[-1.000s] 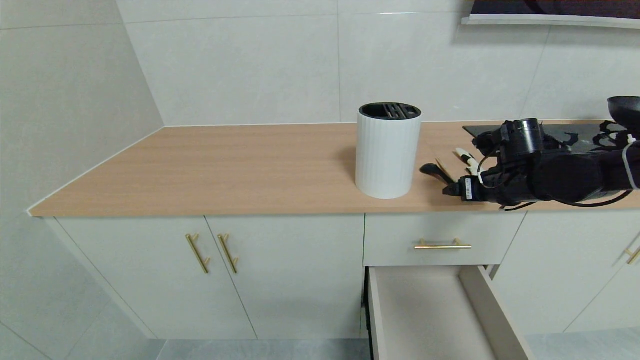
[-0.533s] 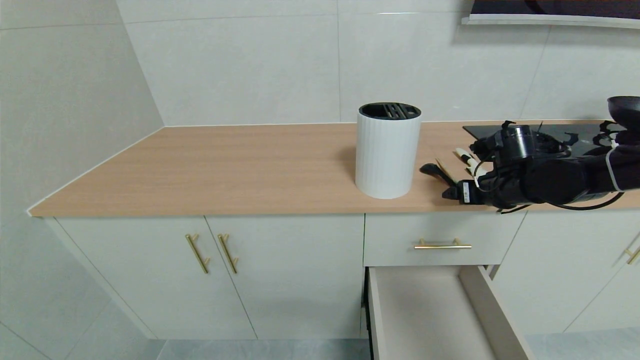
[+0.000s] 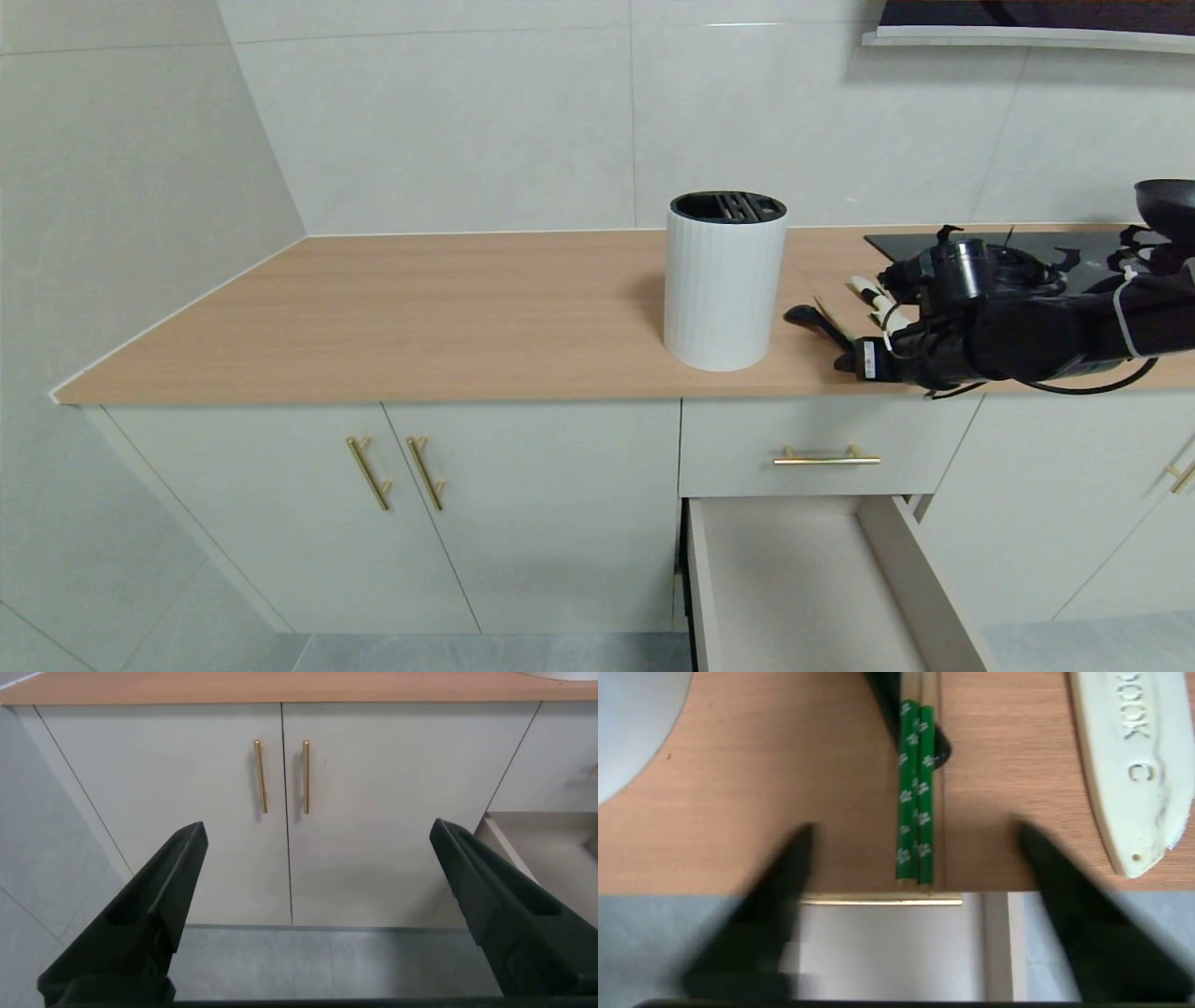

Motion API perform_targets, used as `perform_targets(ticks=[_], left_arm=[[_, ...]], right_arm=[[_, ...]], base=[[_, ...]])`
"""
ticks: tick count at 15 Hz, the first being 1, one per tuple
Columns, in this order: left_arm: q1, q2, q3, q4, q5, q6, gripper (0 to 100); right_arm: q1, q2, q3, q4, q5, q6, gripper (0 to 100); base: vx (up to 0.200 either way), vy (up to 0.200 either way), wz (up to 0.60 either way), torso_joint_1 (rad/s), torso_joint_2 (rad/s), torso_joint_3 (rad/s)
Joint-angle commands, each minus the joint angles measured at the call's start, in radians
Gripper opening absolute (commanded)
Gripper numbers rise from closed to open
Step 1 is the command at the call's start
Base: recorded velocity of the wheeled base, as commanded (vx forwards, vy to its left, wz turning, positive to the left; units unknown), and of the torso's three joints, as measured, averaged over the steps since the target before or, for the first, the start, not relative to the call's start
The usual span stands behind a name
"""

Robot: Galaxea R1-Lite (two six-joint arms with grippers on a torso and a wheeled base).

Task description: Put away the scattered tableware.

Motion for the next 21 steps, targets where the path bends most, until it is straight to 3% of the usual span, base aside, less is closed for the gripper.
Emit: perform_targets(ticks=[1, 9, 15, 19, 21], left_arm=[[0.001, 0.001, 0.0, 0.0, 0.001, -0.001, 100], [0.001, 0.001, 0.0, 0.0, 0.001, -0.001, 100], [0.001, 0.001, 0.0, 0.0, 0.001, -0.001, 100], [0.001, 0.001, 0.0, 0.0, 0.001, -0.001, 100], [0.001, 0.001, 0.0, 0.0, 0.001, -0.001, 100]], right_arm=[[-0.002, 0.001, -0.004, 0.0, 0.0, 0.003, 0], [0.0, -0.053, 0.012, 0.006, -0.017, 0.006, 0], [0.024, -0.501, 0.318, 0.041, 0.011, 0.04, 0], [0.04, -0.673, 0.366, 0.245, 0.106, 0.039, 0], [0.04, -0.759, 0.36, 0.402, 0.285, 0.026, 0]], base=[[0.0, 0.0, 0.0, 0.0, 0.0, 0.0], [0.0, 0.0, 0.0, 0.0, 0.0, 0.0], [0.0, 0.0, 0.0, 0.0, 0.0, 0.0], [0.0, 0.0, 0.0, 0.0, 0.0, 0.0], [0.0, 0.0, 0.0, 0.0, 0.0, 0.0]])
